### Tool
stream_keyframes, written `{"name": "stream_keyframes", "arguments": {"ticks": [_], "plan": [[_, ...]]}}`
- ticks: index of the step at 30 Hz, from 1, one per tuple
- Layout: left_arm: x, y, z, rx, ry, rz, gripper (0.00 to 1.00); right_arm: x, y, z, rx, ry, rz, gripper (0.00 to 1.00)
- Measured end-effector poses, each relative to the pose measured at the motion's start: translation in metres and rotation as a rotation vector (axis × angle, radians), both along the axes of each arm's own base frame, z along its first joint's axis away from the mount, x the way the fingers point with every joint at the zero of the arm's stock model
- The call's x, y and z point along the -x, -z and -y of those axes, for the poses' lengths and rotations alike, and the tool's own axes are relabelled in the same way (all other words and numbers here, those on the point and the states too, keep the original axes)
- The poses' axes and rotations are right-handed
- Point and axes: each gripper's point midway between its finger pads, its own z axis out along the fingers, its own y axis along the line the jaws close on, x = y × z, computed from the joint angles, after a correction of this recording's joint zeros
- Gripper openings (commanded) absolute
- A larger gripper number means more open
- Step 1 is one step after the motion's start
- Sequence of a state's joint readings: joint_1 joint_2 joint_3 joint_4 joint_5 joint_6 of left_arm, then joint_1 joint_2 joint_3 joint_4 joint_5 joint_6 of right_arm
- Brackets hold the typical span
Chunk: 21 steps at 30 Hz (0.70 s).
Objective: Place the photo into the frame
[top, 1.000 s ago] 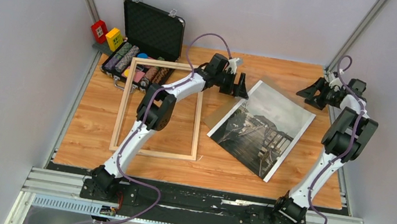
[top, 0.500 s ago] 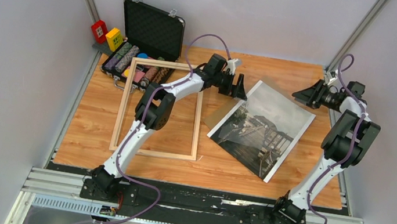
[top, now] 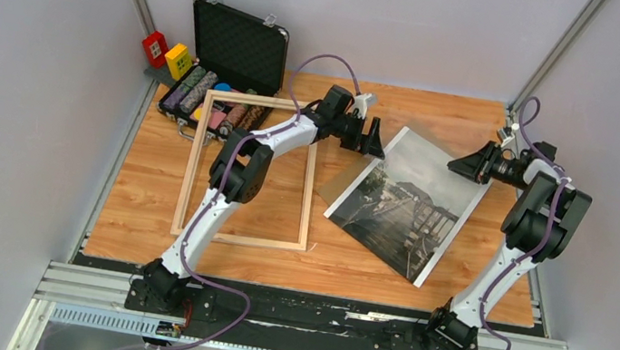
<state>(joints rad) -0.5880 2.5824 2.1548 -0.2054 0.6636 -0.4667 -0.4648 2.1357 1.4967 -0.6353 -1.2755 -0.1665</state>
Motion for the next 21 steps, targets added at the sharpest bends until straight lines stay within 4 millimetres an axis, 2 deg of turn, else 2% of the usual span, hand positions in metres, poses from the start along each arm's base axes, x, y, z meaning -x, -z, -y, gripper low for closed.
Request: {"name": "stream_keyframes", "arguments": {"ticks": [4,9,13,17,21], "plan": [[0.002,-0.001,-0.001,-0.001,0.003,-0.004,0.97,0.000,-0.002,-0.001,-0.004,0.001,-0.010,0.01],[0.009,-0.003,-0.005,-0.020,0.009,-0.026,1.00,0.000,-0.009,-0.001,0.012,0.018,-0.029,0.00],[0.015,-0.009,-0.016,-0.048,0.008,-0.050,1.00,-0.001,-0.030,-0.001,0.036,0.034,-0.009,0.00],[0.017,-0.037,-0.028,-0.057,0.009,-0.031,1.00,0.000,-0.057,-0.002,0.039,0.042,0.027,0.00],[0.015,-0.091,-0.047,-0.042,0.000,0.052,1.00,0.005,-0.086,-0.007,0.020,0.039,0.061,0.00]]}}
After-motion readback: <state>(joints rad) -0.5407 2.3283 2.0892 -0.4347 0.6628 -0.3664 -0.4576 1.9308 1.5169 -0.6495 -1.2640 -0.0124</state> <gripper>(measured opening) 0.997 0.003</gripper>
